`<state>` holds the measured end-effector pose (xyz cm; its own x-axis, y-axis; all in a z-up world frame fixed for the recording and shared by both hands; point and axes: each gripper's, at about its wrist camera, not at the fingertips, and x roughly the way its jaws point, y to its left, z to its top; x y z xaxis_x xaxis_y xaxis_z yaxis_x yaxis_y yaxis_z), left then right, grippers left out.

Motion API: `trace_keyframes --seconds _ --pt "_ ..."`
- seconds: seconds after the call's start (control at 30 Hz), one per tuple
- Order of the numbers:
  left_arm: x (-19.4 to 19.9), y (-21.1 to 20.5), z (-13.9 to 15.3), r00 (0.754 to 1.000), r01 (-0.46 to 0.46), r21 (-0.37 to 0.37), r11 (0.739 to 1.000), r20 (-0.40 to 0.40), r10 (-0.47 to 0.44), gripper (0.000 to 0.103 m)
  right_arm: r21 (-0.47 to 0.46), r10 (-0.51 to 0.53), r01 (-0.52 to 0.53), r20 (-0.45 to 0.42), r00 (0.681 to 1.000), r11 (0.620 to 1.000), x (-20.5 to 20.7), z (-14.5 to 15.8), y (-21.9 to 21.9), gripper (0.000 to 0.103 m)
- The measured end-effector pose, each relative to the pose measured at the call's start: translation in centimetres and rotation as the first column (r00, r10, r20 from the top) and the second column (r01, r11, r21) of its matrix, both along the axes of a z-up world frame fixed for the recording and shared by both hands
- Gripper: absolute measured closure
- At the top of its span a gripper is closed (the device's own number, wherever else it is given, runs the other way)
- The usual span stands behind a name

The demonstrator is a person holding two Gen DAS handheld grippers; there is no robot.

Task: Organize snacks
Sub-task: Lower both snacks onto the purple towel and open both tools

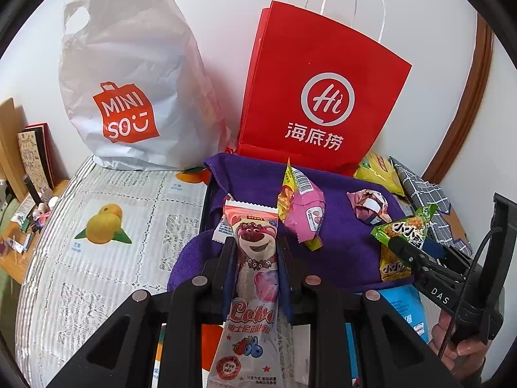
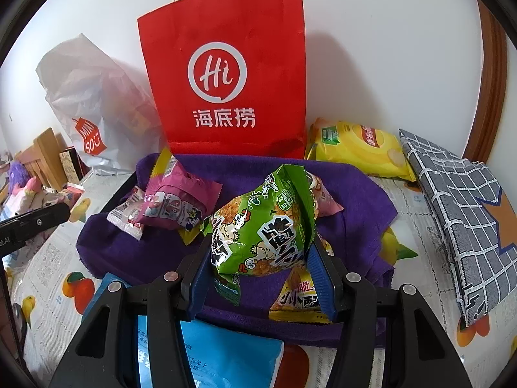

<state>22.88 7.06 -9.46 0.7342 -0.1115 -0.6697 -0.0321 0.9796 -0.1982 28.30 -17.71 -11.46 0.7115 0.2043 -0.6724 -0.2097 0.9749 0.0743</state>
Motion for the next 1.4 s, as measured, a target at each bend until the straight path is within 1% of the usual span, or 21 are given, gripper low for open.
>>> trace_keyframes --seconds 0.33,0.47,0.6,0.73,0.87,0.93,1.07,1.17,1.23,1.3,1.4 --pt "0.1 0.0 -0.1 1.0 0.008 -0.005 1.0 -0.008 -0.008 0.081 -0.011 0.009 -0.01 -0.035 0.999 1.0 0.4 -0.7 0.3 0.048" --pt "0.1 0.0 -0.1 1.0 0.011 -0.005 1.0 -0.009 -0.011 0.081 -0.012 0.01 -0.011 -0.071 0.997 1.0 0.8 -1.2 0.3 0.047" --pt "0.1 0.0 -0.2 1.0 0.015 -0.003 1.0 -0.008 -0.016 0.081 0.017 0.012 -0.01 -0.112 0.994 1.0 1.3 -1.5 0.0 0.047" --pt "0.1 0.0 -0.3 1.0 0.016 -0.005 1.0 -0.009 -0.016 0.081 0.068 0.014 -0.004 -0.138 0.99 0.998 1.6 -1.7 -0.6 0.047" --pt "0.3 -0.1 -0.4 1.0 0.015 -0.013 1.0 -0.018 -0.016 0.081 0.097 0.014 0.001 -0.154 0.988 0.995 1.7 -1.8 -0.9 0.044" --pt "0.5 -0.2 -0.4 1.0 0.015 -0.014 1.0 -0.023 -0.015 0.081 0.096 0.021 -0.006 -0.152 0.988 0.995 1.6 -1.7 -0.8 0.041" --pt "1.4 -0.5 -0.2 0.999 0.017 -0.023 1.0 -0.036 -0.018 0.081 0.095 0.021 -0.011 -0.115 0.993 0.995 1.0 -1.0 -0.7 0.035" --pt "2.1 -1.0 -0.1 0.998 0.026 -0.033 0.999 -0.048 -0.028 0.081 0.109 0.026 -0.015 -0.102 0.994 0.994 0.8 -0.6 -0.9 0.035" --pt "2.8 -1.6 -0.1 0.998 0.026 -0.021 0.999 -0.056 -0.027 0.081 0.13 0.031 -0.017 -0.105 0.994 0.991 0.7 -0.6 -1.2 0.035" --pt "3.7 -2.1 -0.4 0.998 0.01 -0.004 1.0 -0.063 -0.01 0.081 0.145 0.034 -0.018 -0.106 0.994 0.989 0.5 -0.5 -1.5 0.035" --pt "4.8 -2.3 -1.3 0.997 -0.013 -0.006 1.0 -0.081 0.012 0.08 0.157 0.039 -0.024 -0.093 0.995 0.987 0.3 -0.2 -1.9 0.035"
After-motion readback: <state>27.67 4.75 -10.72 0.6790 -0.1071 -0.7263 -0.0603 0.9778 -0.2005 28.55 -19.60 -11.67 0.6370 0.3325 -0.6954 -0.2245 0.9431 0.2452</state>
